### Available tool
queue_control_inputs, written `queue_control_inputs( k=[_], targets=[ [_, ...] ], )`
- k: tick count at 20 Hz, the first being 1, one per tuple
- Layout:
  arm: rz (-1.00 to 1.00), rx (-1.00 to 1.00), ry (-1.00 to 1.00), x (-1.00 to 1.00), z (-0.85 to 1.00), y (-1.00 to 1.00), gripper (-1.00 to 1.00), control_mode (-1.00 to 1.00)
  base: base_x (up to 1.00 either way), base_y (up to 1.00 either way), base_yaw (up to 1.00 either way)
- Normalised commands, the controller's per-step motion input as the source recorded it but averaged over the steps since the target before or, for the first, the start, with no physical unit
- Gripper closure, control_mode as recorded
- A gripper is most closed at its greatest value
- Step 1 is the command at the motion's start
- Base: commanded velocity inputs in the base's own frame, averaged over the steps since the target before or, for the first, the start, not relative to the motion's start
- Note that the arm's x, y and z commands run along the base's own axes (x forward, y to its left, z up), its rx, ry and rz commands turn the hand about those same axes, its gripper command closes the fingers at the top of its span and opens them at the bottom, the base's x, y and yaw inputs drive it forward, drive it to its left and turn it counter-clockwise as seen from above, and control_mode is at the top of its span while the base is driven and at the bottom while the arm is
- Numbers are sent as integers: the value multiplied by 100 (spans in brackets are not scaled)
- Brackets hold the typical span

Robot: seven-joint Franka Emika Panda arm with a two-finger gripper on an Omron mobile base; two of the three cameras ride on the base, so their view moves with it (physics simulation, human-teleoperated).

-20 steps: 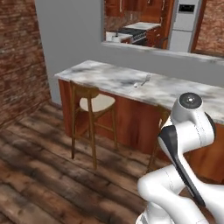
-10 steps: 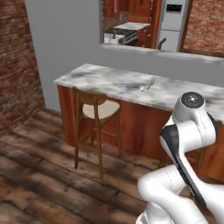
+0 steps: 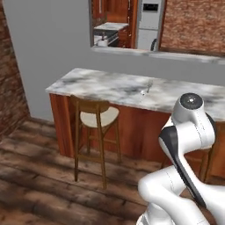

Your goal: Organize the utensils by type. Pick up the wooden spoons from the counter and place them in the open cabinet. Then pick up the metallic utensils from the counter and place them in the open drawer.

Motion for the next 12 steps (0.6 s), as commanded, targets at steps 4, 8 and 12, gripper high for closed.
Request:
queue_control_inputs(
  k=[4, 8, 12],
  targets=[
    [0, 0, 0, 0, 0, 0, -100, 100, 26, 25, -39],
    [0, 0, 0, 0, 0, 0, -100, 100, 34, 31, -45],
    [0, 0, 0, 0, 0, 0, -100, 100, 41, 43, -43]
  ],
)
